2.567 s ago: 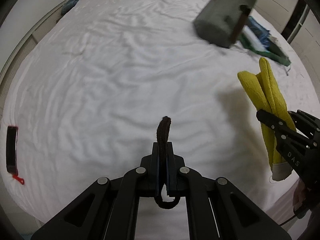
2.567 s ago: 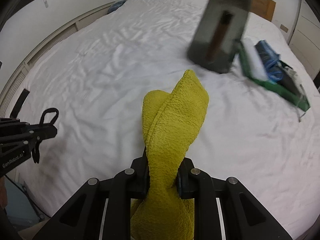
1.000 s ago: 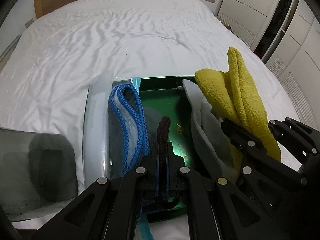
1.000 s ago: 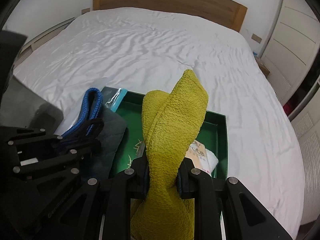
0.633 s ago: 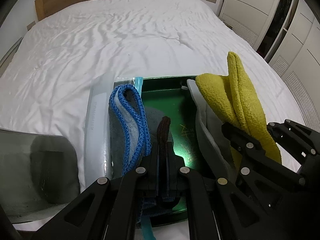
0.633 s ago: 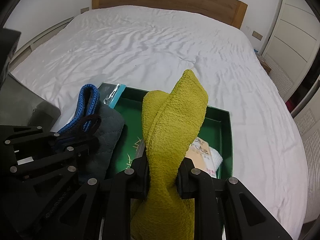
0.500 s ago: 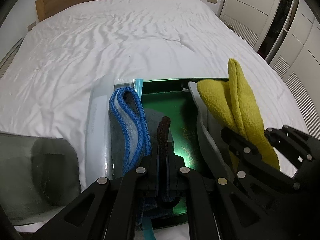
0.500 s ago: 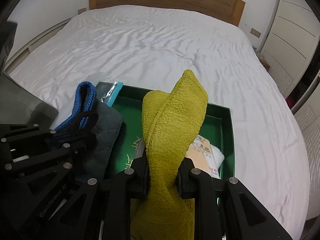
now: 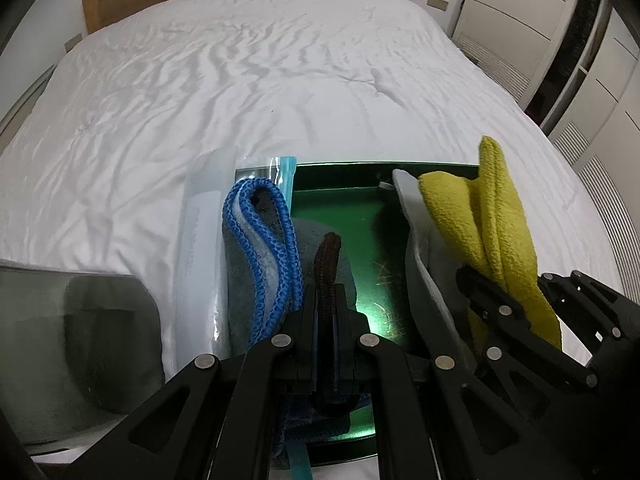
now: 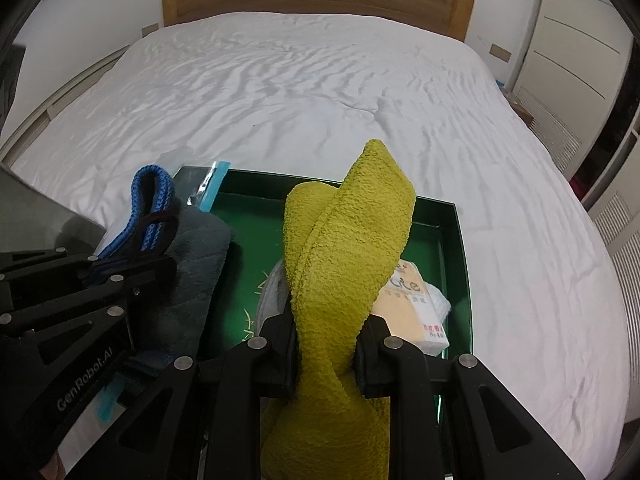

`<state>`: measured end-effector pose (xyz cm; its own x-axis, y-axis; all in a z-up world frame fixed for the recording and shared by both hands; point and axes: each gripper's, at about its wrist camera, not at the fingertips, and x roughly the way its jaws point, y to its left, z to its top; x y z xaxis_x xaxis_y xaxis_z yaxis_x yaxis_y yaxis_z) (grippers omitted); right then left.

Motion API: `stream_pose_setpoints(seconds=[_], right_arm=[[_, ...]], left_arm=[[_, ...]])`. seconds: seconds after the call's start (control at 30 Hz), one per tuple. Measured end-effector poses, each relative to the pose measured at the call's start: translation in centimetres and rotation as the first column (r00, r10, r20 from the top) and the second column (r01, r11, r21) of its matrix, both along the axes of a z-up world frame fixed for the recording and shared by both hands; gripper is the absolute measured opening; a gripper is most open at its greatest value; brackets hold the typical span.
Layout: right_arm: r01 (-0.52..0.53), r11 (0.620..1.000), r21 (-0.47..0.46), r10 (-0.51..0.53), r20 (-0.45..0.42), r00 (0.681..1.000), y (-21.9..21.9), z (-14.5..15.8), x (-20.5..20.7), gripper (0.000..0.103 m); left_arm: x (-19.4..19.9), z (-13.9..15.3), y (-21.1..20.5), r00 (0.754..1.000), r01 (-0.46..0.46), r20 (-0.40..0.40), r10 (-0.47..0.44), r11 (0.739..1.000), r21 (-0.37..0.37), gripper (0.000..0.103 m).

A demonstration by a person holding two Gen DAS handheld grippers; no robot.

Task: Organize soft objects
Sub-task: 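Carry the yellow towel and black hair tie over the green tray with both tools, then lower the yellow towel and hair tie into the tray and open both tools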

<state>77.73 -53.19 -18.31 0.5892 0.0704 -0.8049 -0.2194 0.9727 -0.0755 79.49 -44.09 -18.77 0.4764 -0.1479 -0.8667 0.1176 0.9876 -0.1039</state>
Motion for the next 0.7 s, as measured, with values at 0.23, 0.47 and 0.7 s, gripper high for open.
stream_pose_setpoints(seconds=[0.23,0.47,0.7], right_arm=[[0.019,1.0,0.017,-0.019,-0.003,1.0,-0.14,0.14,0.03,0.022],[0.019,1.0,0.005,-0.019,0.007,1.0,0.03,0.47,-0.21,0.024],[0.02,1.0,0.017,-0.021,0.012,1.0,-0.11,0.95,-0.35,0.034]], left_arm=[[0.1,-0.12,0.13,1.0,-0.015,-0.007,0.015,1.0,-0.001,0.003],[-0.08,0.07,0.18,1.0,-0.016,-0.001,0.016,1.0,0.007,0.003],[-0.25,0.45,-0.04,1.0,-0.011,0.01,0.01,1.0,0.021,0.007]])
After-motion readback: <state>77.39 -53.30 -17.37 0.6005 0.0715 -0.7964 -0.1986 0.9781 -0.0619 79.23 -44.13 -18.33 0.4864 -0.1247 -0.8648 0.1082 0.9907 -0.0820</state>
